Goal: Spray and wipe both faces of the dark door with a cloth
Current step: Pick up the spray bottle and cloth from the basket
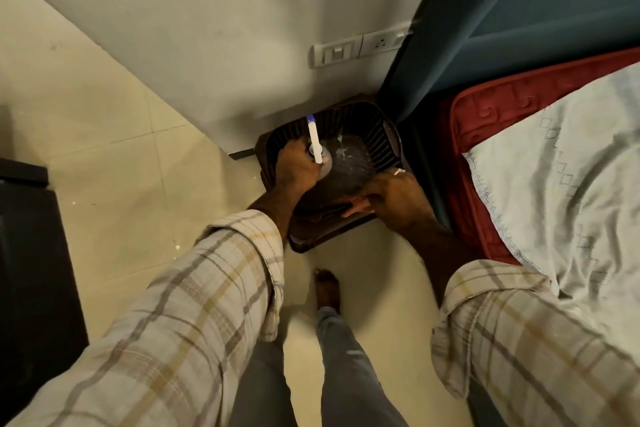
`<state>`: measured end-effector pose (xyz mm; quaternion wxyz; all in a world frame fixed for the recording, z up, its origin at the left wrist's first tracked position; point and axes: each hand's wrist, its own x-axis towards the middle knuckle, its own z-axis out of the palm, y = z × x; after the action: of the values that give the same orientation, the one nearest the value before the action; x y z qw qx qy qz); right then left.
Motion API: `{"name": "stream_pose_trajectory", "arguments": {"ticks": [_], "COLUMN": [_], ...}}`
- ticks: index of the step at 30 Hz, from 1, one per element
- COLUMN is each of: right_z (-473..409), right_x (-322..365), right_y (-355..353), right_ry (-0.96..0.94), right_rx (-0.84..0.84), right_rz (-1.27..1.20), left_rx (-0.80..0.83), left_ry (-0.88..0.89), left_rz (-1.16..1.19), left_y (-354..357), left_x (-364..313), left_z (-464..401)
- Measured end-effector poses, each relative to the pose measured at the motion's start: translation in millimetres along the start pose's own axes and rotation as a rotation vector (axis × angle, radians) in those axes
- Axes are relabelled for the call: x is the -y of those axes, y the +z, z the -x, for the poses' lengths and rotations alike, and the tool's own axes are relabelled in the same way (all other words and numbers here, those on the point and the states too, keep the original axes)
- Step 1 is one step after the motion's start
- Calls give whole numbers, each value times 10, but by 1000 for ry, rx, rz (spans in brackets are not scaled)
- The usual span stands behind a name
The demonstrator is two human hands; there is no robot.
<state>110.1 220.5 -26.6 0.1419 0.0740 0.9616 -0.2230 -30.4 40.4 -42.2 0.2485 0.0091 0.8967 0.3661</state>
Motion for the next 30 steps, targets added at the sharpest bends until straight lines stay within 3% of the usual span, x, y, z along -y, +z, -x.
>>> {"name": "stream_pose_trajectory", "arguments": {"ticks": [11, 15, 21, 24, 30], "right_z": [-272, -442, -761, -1004, -1492], "right_x": [214, 509, 1445, 2183, 4048], "right_y": [-644, -946, -1217, -1177, -616], "right_ry": [619, 678, 495, 411, 232], "right_rx": [-287, -339, 38, 220, 505], "right_rz": [-1321, -1743, -1790, -1699, -1419], "left_rx": [-19, -102, -325, -440, -646], "left_ry": [-3, -107, -178, -172, -393], "left_rz": [423, 659, 858, 928, 952], "left_y": [-348, -772, -1800, -2398, -3579], "left_x": [-344, -446, -308, 32, 1152], "left_z": [59, 29, 425, 710, 1353]}}
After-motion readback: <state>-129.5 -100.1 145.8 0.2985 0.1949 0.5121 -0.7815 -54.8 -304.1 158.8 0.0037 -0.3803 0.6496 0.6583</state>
